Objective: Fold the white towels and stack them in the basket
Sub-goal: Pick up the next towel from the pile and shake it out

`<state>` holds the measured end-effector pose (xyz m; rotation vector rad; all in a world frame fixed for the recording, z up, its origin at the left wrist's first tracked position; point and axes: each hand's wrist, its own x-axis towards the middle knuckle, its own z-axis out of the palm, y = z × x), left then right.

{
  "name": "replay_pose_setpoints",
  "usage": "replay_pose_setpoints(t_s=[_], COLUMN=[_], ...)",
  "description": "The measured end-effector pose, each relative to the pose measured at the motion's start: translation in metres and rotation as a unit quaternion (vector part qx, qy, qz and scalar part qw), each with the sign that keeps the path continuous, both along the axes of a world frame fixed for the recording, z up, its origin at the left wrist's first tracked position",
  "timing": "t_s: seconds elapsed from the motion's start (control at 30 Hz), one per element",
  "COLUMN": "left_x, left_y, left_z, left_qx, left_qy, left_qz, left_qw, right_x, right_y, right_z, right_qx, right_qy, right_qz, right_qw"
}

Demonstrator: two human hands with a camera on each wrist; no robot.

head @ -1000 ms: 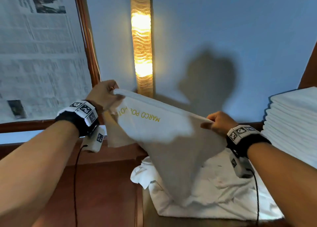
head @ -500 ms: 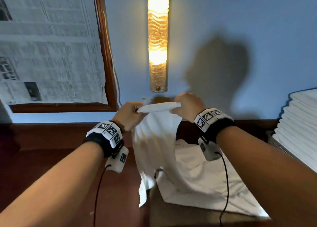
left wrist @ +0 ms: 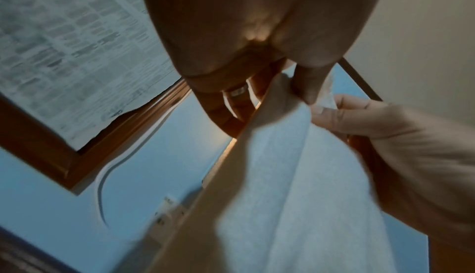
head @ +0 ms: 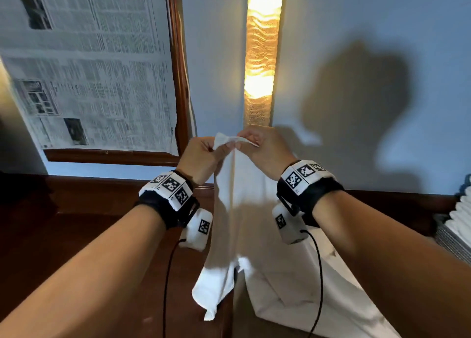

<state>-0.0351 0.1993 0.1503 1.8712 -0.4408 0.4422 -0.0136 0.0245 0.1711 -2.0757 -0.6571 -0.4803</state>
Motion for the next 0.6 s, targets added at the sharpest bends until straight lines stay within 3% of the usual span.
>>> replay_pose_setpoints(t_s=[0.13, 0.3, 0.4, 0.47, 0.6], left_x=[0.019, 0.036, 0.042, 0.043, 0.040], left_y=[0.016, 0.058, 0.094, 0.103, 0.081], left_z=[0.020, 0.041, 0.035, 0.028, 0.022], left_qx=[0.022, 0.061, 0.059, 0.047, 0.021], left_qy=[-0.029, -0.037, -0.028, -0.022, 0.029], left_qz=[0.040, 0.126, 0.173, 0.138, 0.026], left_qw=[0.999, 0.989, 0.983, 0.989, 0.999], right_x=[0.021, 0.064, 0.073, 0.073, 0.066], right_y=[-0.012, -0.068, -0.120, -0.136, -0.096], right_z=[-0.014, -0.095, -0.124, -0.122, -0.075], right_qx=[-0.120, -0.282, -0.209, -0.158, -0.082], right_qy=[-0.010, 0.140, 0.205, 0.198, 0.089], right_qz=[-0.020, -0.116, -0.218, -0.278, -0.239], right_qw=[0.992, 0.942, 0.931, 0.927, 0.964])
